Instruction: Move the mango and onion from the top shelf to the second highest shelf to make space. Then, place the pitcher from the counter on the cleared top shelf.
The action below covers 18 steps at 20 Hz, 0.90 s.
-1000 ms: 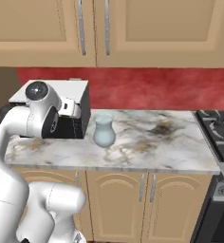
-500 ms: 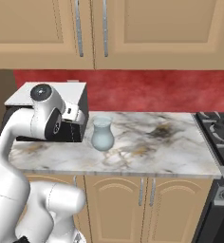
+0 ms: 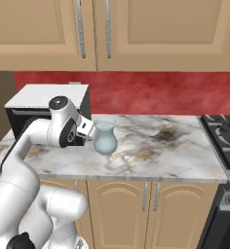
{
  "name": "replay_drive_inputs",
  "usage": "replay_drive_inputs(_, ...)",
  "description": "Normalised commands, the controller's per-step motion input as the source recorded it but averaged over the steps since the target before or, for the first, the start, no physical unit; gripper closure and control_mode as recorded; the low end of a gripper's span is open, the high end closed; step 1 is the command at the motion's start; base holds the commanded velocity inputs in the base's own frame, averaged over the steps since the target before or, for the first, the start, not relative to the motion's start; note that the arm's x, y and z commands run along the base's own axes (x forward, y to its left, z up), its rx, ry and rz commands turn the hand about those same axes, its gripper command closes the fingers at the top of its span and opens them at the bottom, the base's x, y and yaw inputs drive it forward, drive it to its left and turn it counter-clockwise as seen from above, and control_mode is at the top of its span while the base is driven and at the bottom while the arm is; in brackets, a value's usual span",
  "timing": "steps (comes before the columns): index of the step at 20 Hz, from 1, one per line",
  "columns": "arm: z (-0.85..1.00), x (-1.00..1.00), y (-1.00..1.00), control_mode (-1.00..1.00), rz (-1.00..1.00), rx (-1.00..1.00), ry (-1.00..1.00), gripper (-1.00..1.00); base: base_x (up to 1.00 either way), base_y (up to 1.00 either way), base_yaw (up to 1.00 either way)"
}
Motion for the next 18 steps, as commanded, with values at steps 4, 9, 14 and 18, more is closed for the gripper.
replay_drive_inputs(4,-0.33,0.39,-0.11,-1.00,-0.12,0.00,0.08,-1.00,0.00,0.00,0.00)
replay_drive_inputs(9,-0.14,0.47,-0.05,-1.00,-0.08,0.00,0.03,-1.00,0.00,0.00,0.00)
replay_drive_inputs(14,-0.17,0.33,0.00,-1.00,-0.07,0.00,0.00,-1.00,0.00,0.00,0.00)
replay_drive_inputs(18,-0.28,0.24,0.00,-1.00,-0.02,0.00,0.00,-1.00,0.00,0.00,0.00)
